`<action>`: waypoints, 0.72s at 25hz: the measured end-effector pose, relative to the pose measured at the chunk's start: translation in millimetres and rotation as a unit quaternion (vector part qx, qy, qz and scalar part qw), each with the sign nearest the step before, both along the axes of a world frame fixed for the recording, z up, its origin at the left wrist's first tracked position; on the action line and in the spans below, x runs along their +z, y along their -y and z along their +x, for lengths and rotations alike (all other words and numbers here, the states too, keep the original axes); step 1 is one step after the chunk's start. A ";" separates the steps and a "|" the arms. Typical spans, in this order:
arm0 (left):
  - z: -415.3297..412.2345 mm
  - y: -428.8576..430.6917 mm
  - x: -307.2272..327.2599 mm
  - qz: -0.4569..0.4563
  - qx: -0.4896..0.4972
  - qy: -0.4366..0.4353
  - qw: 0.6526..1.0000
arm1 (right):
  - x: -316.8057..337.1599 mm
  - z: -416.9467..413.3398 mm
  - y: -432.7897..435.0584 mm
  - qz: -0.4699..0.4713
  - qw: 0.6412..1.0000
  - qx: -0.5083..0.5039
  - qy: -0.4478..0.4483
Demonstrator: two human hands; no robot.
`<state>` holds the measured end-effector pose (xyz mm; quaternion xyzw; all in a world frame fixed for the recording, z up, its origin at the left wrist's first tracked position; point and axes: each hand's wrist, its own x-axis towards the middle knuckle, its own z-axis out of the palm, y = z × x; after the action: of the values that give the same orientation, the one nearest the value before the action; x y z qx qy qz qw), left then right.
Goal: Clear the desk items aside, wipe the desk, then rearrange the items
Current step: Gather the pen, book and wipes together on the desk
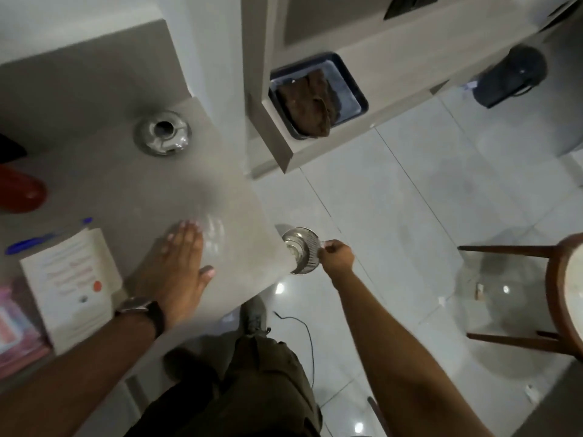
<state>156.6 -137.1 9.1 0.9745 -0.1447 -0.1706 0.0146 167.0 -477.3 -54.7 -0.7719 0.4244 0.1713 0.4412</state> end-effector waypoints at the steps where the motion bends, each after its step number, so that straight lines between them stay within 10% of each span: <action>1: 2.5 -1.7 -4.1 0.006 0.000 0.007 1.000 | -11.5 5.9 1.8 -0.007 1.000 0.021 -0.020; 11: 7.3 -37.0 -18.8 0.018 0.059 0.049 0.997 | -30.6 37.5 -8.3 -0.029 0.991 0.065 -0.110; 18: -22.9 -91.7 39.5 -0.056 0.126 0.019 0.990 | 74.9 41.2 -68.5 -0.118 0.979 0.130 0.106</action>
<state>133.7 -45.3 48.6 0.9856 -0.0301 -0.1408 0.0882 208.2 -408.7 20.2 -0.8809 0.2890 0.0930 0.3631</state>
